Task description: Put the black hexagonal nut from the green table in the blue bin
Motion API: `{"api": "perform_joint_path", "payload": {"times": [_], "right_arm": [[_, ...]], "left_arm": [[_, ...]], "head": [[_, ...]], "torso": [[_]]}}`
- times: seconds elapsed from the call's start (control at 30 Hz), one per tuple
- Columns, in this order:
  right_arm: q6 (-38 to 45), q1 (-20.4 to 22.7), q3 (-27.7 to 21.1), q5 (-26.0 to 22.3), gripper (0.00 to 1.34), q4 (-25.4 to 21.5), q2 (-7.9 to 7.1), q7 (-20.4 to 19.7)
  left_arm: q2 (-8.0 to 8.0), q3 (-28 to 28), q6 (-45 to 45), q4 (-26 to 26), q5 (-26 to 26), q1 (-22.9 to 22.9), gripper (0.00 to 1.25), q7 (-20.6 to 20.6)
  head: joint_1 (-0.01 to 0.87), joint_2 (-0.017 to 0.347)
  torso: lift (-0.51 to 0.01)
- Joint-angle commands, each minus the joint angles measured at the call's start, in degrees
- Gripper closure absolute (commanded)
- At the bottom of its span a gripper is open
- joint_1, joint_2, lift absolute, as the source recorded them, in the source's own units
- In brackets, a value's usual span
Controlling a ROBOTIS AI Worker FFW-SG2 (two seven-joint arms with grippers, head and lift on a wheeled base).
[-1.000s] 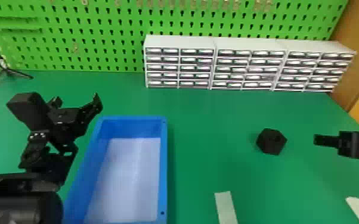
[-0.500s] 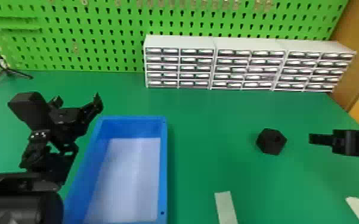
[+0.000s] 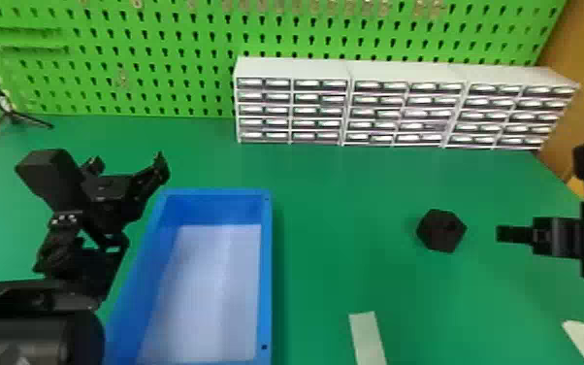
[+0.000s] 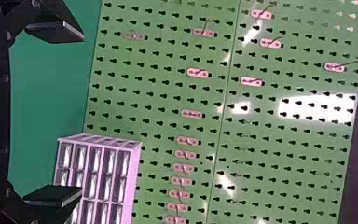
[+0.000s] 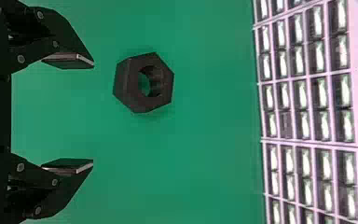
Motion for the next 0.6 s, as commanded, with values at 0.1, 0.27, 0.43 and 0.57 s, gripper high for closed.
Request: {"api": "perform_joint_path", "payload": {"times": [0.1, 0.27, 0.43, 0.57], "right_arm": [[-1.23, -1.47, 0.57, 0.09, 0.51, 4.76, -0.13, 0.00], [-2.55, -2.87, 1.01, 0.88, 0.51, 7.84, -0.31, 0.00], [-4.13, -4.63, 1.88, 1.23, 0.51, 11.09, -1.01, 0.00], [-5.71, -5.60, 2.32, 1.32, 0.51, 13.55, -1.27, 0.00]], "left_arm": [[0.00, 0.01, 0.03, 0.00, 0.09, 0.06, 0.13, 0.00], [0.00, -0.08, 0.03, 0.00, 0.09, 0.06, 0.13, 0.00], [0.00, -0.16, 0.12, 0.00, 0.09, -0.03, 0.13, 0.00], [0.00, -0.16, 0.29, 0.00, 0.09, -0.03, 0.13, 0.00]], "head": [[0.692, 0.008], [0.692, 0.008], [0.692, 0.008], [0.692, 0.008]], "torso": [[-0.097], [-0.097], [-0.097], [-0.097]]}}
